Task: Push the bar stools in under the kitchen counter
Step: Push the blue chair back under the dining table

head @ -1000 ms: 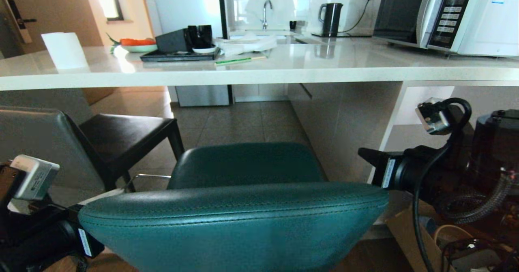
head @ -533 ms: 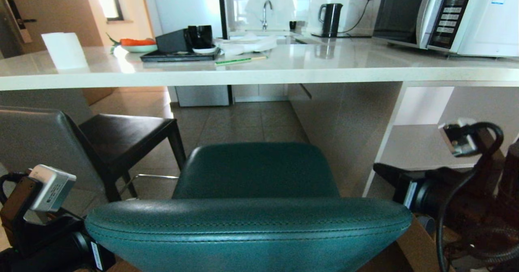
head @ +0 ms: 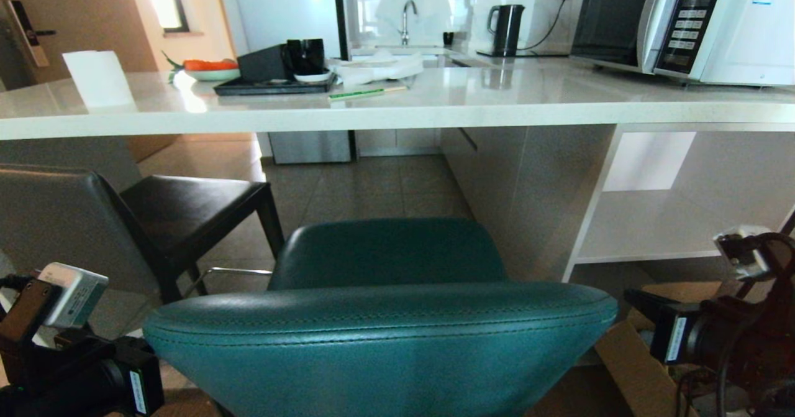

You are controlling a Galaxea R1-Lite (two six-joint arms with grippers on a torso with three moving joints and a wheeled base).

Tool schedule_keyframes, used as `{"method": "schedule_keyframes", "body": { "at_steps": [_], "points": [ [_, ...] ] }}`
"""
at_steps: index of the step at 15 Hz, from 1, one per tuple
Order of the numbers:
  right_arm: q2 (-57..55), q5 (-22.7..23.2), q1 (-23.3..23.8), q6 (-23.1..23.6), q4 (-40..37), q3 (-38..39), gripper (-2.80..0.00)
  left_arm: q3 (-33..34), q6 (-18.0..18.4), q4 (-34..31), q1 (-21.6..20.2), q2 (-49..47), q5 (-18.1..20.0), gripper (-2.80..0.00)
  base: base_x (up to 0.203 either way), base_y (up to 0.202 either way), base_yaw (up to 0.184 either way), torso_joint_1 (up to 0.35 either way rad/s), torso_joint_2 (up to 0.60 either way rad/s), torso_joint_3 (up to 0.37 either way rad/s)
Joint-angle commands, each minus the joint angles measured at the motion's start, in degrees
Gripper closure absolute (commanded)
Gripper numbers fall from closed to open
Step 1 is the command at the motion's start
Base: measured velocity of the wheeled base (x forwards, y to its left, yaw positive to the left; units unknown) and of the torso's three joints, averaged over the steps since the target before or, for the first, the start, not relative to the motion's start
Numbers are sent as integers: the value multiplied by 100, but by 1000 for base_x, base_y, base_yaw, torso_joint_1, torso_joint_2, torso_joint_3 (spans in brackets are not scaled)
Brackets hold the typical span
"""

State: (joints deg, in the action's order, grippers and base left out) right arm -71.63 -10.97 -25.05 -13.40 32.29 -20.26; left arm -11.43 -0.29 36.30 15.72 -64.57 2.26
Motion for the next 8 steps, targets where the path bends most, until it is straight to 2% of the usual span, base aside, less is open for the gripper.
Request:
{"method": "schedule_keyframes", "body": {
  "at_steps": [1,4,8],
  "points": [
    [-42,-6,-218,-15,40,-187,0,-61,-5,31,229,-95,-5,0,0,0,0,0,0,0],
    [-261,14,-523,-5,48,-536,0,-142,-15,28,578,-83,-6,0,0,0,0,0,0,0],
    [-497,32,-1008,-10,83,-815,0,-157,-15,34,739,-91,-6,0,0,0,0,0,0,0]
  ]
}}
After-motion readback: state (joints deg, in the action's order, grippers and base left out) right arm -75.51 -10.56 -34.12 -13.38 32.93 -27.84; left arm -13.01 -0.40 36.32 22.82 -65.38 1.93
